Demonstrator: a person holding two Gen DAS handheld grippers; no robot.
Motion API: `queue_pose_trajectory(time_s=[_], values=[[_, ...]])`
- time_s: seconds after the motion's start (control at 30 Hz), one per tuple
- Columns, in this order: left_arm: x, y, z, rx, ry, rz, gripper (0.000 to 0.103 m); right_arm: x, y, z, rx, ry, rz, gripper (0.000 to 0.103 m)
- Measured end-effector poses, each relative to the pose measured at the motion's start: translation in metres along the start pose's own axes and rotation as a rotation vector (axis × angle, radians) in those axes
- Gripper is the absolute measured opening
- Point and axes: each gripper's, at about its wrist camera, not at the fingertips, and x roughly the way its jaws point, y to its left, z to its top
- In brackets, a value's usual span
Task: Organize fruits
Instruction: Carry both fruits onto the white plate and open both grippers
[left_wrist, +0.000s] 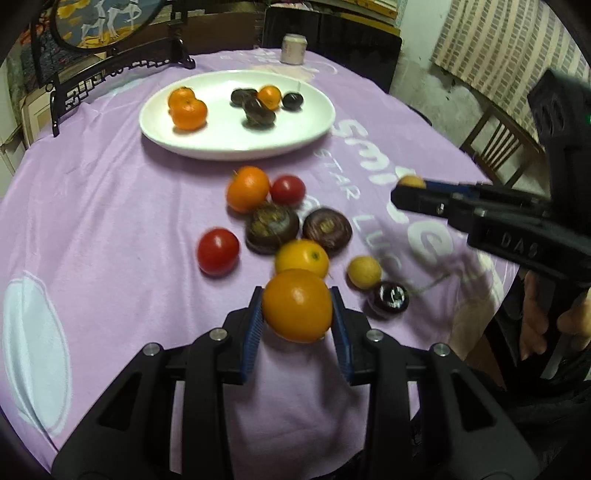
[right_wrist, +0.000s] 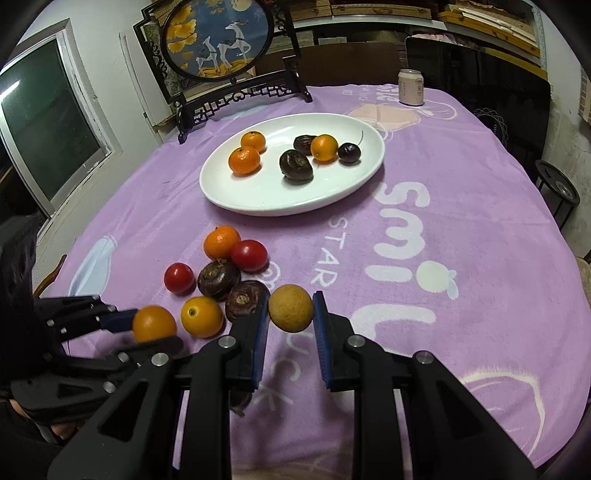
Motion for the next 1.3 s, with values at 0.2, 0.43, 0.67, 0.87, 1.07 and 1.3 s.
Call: queue_pose_trajectory(time_s=[0.2,0.43,0.67,0.87,1.07,1.3], values=[[0.002,0.018,0.038,-0.009,-0.028,0.032,0.035,0.011,0.003,0.022,-0.010,-0.005,-0.003,0.024],[0.028,0.049,0.139,-0.027,-0.065,0.118,0.035,0.051,-0.004,0.101,-0.031,0.004,-0.027,0.024],[0.085,0.088,0.215,-0.129,-0.019,0.140,0.035,0.108,-0.020,0.155,-0.037,0.022,-0.086,0.024],[0.101,0.092,0.217,-0.118,-0.013,0.110,0.035,0.121,-0.028,0.155,-0.016,0.032,-0.074,0.024],[0.096,0.089,0.218,-0.112,-0.042,0.120,0.055,0.125,-0.026,0.155,-0.028,0.022,-0.068,0.039],[0.043,0.078,0.199,-0.129,-0.133,0.117,0.057,0.087,-0.031,0.141,0.018,-0.017,-0.095,0.042]])
